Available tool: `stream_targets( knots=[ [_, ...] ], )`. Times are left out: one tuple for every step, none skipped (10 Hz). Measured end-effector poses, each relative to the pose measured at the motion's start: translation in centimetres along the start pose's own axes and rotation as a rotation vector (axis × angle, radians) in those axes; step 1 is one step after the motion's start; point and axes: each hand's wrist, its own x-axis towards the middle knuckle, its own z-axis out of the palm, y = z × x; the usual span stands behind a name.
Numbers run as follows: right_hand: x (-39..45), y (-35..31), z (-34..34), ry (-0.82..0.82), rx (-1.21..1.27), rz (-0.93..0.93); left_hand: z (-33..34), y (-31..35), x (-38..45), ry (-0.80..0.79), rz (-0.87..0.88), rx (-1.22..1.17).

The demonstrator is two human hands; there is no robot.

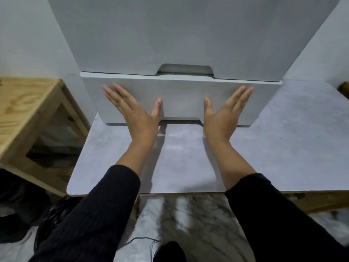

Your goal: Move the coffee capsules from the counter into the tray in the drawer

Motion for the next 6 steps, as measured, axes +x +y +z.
stream_targets(
  knots=[
    [0.5,0.0,0.1,-0.041,-0.049,0.013,0.1,0.2,0.6,-0.043,-0.031,-0.002],
    [0.6,-0.3,-0.4,-0.071,-0.097,0.02,-0.3,0.8,0.8,-0.072,-0.061,0.048],
    [0.5,-0.4,-2.3,-0.143,-0.118,0.025,-1.7,1.3,-0.4,-0.164,-0.103,0.066],
    [-1.0,0.3,-4.8,-0.246,-0.08,-0.024,-3.7,1.3,-3.9,-0.297,-0.073,0.052],
    [-4.0,1.9,-8.4,-0.439,-0.07,-0.119,-6.1,1.5,-8.9,-0.399,-0.073,-0.034],
    [-9.2,3.2,-13.2,-0.569,-0.03,-0.12,-9.6,2.7,-14.9,-0.534,-0.175,-0.132]
  ],
)
